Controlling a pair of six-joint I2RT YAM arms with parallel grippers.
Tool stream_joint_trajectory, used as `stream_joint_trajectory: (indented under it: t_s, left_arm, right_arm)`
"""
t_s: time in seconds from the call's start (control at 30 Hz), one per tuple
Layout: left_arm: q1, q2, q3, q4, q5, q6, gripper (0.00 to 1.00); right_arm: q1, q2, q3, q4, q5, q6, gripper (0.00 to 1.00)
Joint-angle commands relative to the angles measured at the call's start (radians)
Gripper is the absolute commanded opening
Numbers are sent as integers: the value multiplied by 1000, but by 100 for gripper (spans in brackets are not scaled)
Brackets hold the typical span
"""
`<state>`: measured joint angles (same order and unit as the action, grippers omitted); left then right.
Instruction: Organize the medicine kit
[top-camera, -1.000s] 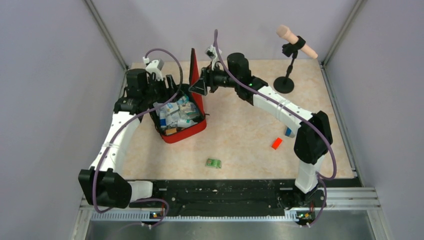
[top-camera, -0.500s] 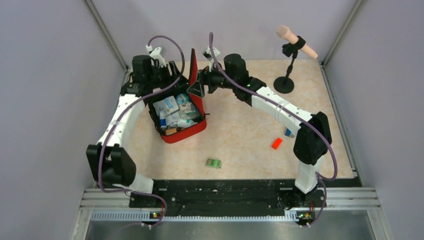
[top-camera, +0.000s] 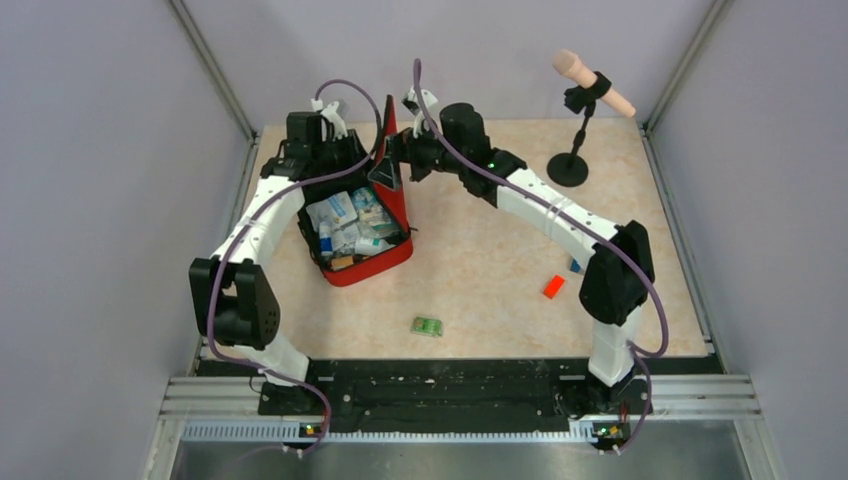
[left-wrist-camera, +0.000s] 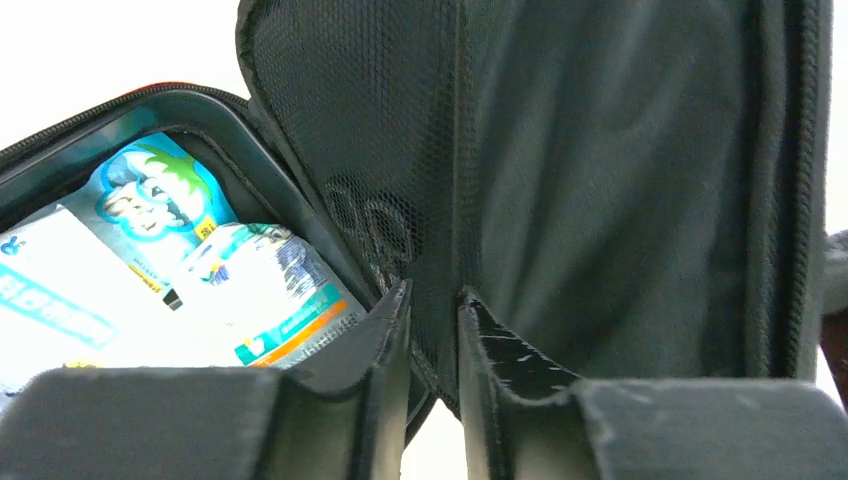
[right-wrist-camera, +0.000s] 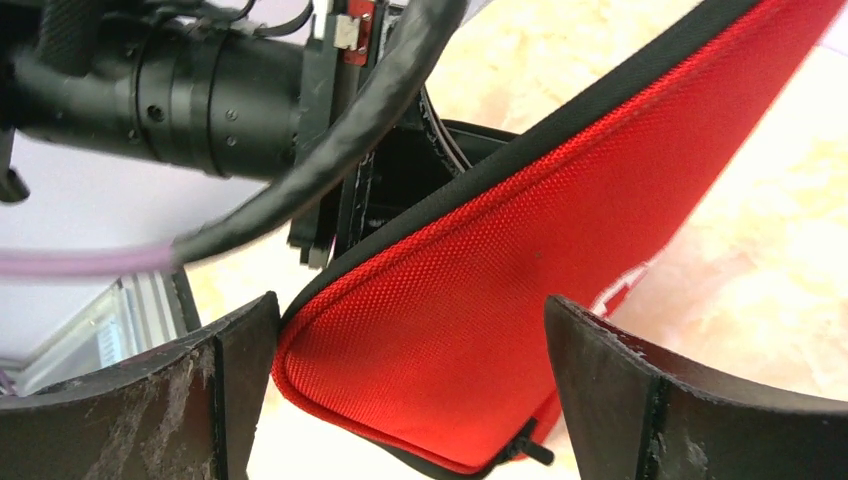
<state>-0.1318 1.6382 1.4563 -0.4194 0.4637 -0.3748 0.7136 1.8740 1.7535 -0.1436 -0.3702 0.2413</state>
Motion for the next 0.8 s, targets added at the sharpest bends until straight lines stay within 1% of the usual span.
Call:
stream_joint_trajectory:
  t_s: [0.0,0.03,0.07,0.17,0.2,0.27,0.33,0.47,0.6,0.77]
  left_arm:
    - [3,-66,-36,82,39,-51,20]
    - [3,-66,-40,91,45,-63,15]
    - [3,-63,-42,96,51,-70,12]
    - [4,-64,-47,97,59,-76,0]
    - [6,-67,-51,99,55,-76,0]
    - [9,-71,-61,103,56,-80,0]
    - [11,-73,-73,110,63,-88,0]
    - [18,-75,-90,137,78,-117,0]
    - [24,-73,-97,147,90,-134,0]
    - [24,-77,-105,157,93,-142,0]
  right_arm:
    - [13,103,75,-78,90,68,99]
    - [23,118,89,-81,102,74,99]
    - [32,130,103,-90,132,72,99]
    - [47,152,124,-133,290,88,98]
    - [47,152,122,-145,340,98,98]
    - [45,143,120,-151,361,98,99]
    - [44,115,113,-139,304,92,99]
    - [44,62,82,-103,105,62,99]
    - [44,7,21,-68,-43,27,99]
    - [49,-8,4,-62,29,30,99]
